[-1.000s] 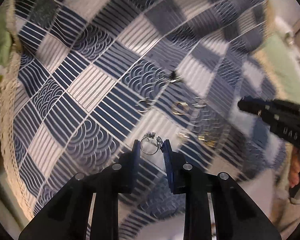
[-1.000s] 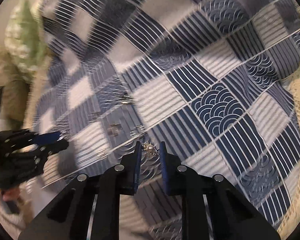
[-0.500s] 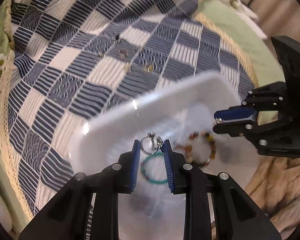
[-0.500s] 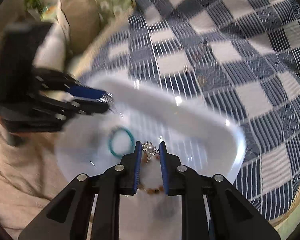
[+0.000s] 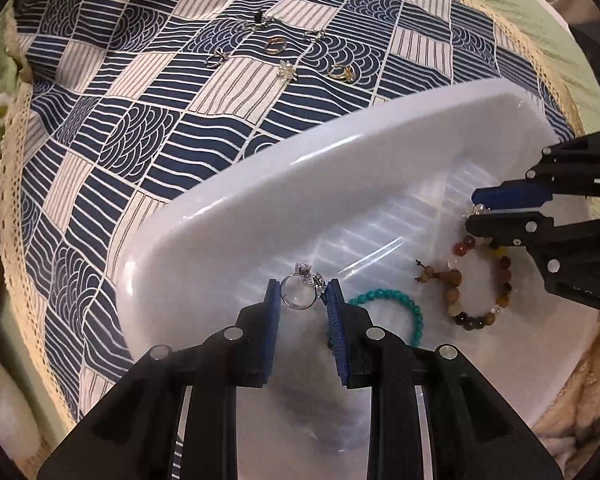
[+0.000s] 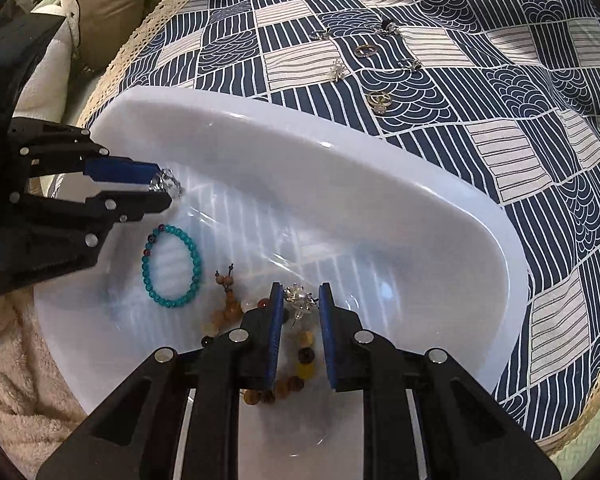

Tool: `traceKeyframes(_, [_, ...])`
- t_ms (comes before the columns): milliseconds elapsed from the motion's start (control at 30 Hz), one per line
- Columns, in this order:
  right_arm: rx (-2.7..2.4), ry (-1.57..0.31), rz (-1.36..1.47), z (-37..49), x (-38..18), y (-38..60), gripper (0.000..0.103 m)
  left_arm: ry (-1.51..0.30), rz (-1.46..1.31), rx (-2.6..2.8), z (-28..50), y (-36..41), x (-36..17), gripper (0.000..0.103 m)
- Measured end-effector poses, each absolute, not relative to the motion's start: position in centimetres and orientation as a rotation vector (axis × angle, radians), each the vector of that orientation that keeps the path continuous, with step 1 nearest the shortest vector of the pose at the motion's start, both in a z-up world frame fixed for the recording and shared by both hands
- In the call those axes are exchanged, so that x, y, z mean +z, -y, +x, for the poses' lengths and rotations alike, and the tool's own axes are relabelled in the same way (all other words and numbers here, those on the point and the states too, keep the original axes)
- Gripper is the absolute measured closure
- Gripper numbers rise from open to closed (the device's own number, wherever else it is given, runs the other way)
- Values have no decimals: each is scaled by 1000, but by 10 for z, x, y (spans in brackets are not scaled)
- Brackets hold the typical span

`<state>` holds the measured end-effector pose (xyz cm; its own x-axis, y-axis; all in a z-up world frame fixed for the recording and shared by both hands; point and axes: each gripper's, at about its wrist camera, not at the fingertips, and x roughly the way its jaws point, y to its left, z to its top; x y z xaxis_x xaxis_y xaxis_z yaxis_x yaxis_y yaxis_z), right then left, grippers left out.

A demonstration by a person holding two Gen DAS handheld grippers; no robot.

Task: Organize jewelry
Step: 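Carry both silver pieces into the white bin and open both grippers, then grasp a silver hoop earring with the left gripper while the right grasps a chain earring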

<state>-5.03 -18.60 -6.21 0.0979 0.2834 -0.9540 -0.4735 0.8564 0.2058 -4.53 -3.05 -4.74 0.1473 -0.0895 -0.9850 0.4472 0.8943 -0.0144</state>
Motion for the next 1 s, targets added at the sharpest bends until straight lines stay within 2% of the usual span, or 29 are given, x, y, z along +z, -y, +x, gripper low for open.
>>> traceKeyframes(233, [576,-1367,-171,-53,-60,181,82,-1374,338,-389,-45,34,-51,80])
traceKeyframes(267, [576,-1364,-170,-53,-60,180,76,-1373,331,-392,-45,33,-50,78])
traceKeyframes(333, [573,-1342,-182,-55,-55,180,62,-1373,313,-401,-46,32,-47,68])
traceKeyframes(367, [572,-1337,-187,-56,-53,180,62,-1368,309,-400,-49,32,-45,61])
traceKeyframes(467, [572,-1311,-168,-58,-44,181,62,-1349,260,-421,-52,28,-34,58])
traceKeyframes(700, [531,-1167,-27,-45,6,209,61,-1179,149,-386,-42,7,21,37])
traceKeyframes(767, [468,-1122,-8,-27,23,221,52,-1156,131,-334,-30,1,31,36])
traceKeyframes(1000, [359,-1135,32,47,26,225,52,-1173,117,-187,43,3,25,36])
